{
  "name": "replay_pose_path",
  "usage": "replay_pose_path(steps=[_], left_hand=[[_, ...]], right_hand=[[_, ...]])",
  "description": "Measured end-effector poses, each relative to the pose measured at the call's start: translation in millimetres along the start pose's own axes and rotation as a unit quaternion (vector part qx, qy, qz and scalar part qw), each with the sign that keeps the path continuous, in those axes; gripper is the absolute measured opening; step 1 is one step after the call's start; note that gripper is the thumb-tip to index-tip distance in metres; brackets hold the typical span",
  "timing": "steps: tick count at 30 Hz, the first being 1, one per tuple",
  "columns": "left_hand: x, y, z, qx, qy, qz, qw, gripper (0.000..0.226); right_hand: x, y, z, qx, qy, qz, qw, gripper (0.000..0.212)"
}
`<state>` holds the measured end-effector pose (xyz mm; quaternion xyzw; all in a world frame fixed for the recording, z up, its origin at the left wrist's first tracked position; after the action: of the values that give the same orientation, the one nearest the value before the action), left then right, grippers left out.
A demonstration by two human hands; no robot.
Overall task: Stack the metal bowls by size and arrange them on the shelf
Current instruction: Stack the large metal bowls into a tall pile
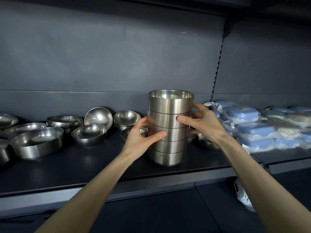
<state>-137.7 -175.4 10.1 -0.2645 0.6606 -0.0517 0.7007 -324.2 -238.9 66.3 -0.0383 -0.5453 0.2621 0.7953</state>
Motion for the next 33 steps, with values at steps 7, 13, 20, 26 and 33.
replay_pose_path(steps=[7, 13, 20, 26, 33], left_hand=[[9.3, -0.4, -4.3, 0.033, 0.031, 0.025, 0.999, 0.076], [36.8, 9.4, -4.4, 0.067, -0.007, 0.079, 0.995, 0.111], [37.1, 14.4, -1.3, 0.049, -0.001, 0.067, 0.997, 0.110], [29.2, 33.7, 30.5, 0.011, -0.042, 0.049, 0.998, 0.112], [14.9, 58.0, 87.8, -0.027, -0.063, 0.049, 0.996, 0.110]], right_hand=[[-3.2, 1.8, 0.0, 0.000, 0.016, -0.009, 1.000, 0.102], [-21.9, 11.7, -9.0, 0.042, 0.015, -0.033, 0.998, 0.091], [-33.6, 20.8, -17.8, 0.048, 0.014, -0.049, 0.998, 0.095], [-21.9, 28.5, -41.2, 0.062, 0.002, -0.035, 0.997, 0.082], [5.8, 34.3, -88.0, 0.090, 0.004, -0.012, 0.996, 0.095]])
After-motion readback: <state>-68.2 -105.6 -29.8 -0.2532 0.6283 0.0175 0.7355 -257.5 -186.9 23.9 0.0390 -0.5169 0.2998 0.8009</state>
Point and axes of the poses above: each hand's wrist, its own y-axis away from the middle knuckle, its own z-axis out of the back of the hand, x = y × z, the point moved 8 cm from there along -y, towards the middle knuckle, and after that the axes turned 8 degrees about y, right-handed, at the moved point
